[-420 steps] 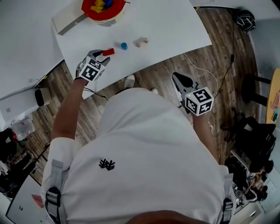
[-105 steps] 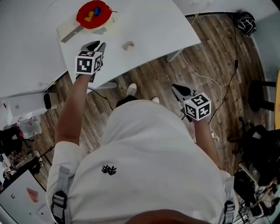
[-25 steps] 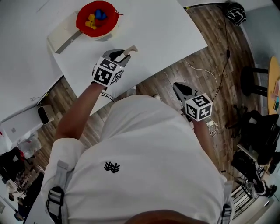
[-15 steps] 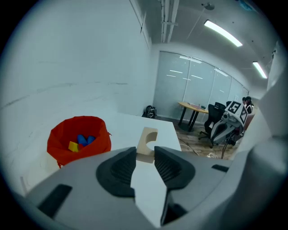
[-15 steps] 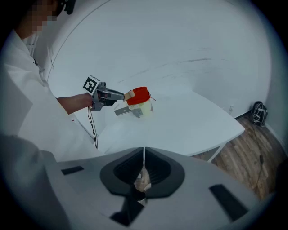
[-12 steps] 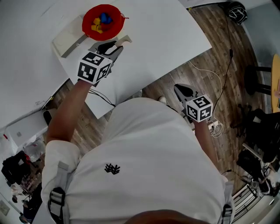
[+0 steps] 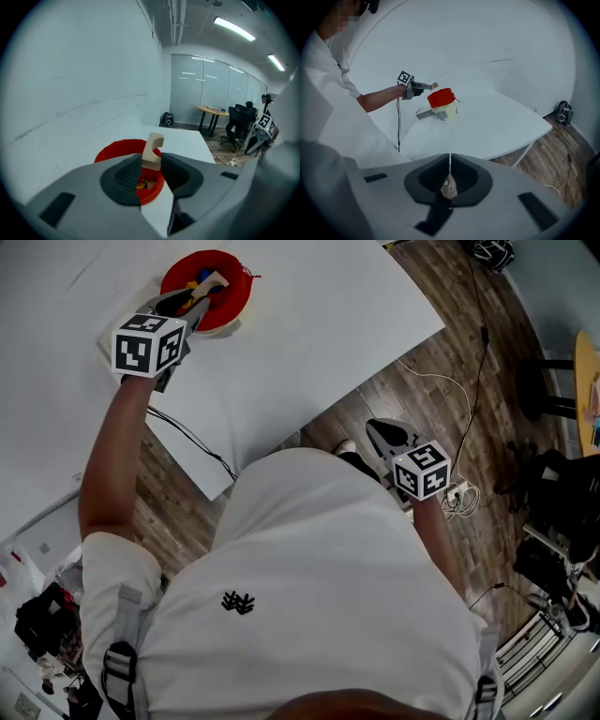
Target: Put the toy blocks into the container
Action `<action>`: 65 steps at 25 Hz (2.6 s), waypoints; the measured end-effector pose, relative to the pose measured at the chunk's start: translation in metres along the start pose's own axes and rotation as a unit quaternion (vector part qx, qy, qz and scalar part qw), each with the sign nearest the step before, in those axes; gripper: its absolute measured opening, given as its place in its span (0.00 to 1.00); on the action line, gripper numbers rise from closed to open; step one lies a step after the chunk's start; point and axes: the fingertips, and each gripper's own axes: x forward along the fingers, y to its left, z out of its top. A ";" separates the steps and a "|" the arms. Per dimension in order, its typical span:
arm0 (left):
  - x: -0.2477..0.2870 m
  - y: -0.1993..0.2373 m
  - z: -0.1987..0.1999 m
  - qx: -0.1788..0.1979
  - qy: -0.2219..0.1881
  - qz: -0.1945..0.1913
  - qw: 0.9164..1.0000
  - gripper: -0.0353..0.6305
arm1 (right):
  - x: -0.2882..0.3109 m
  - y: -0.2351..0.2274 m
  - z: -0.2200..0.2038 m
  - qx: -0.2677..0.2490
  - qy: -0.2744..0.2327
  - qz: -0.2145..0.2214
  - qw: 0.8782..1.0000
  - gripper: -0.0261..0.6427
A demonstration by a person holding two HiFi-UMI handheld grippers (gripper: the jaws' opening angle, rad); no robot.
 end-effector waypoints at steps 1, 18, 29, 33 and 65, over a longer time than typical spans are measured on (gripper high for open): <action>0.003 0.007 0.000 -0.003 0.002 0.004 1.000 0.25 | -0.002 -0.001 -0.001 0.002 -0.001 -0.003 1.000 0.06; 0.064 0.042 -0.040 0.026 0.122 0.007 0.992 0.25 | -0.015 0.000 -0.006 0.016 -0.001 -0.026 1.000 0.06; 0.069 0.044 -0.053 0.081 0.208 0.038 0.974 0.25 | -0.013 0.005 -0.007 0.020 -0.004 -0.024 1.000 0.06; 0.070 0.043 -0.058 0.107 0.230 0.046 0.966 0.25 | -0.013 0.006 -0.009 0.024 -0.005 -0.023 0.999 0.06; 0.022 0.036 -0.034 0.087 0.177 0.127 0.972 0.31 | -0.026 -0.018 -0.007 -0.005 -0.023 0.020 1.000 0.06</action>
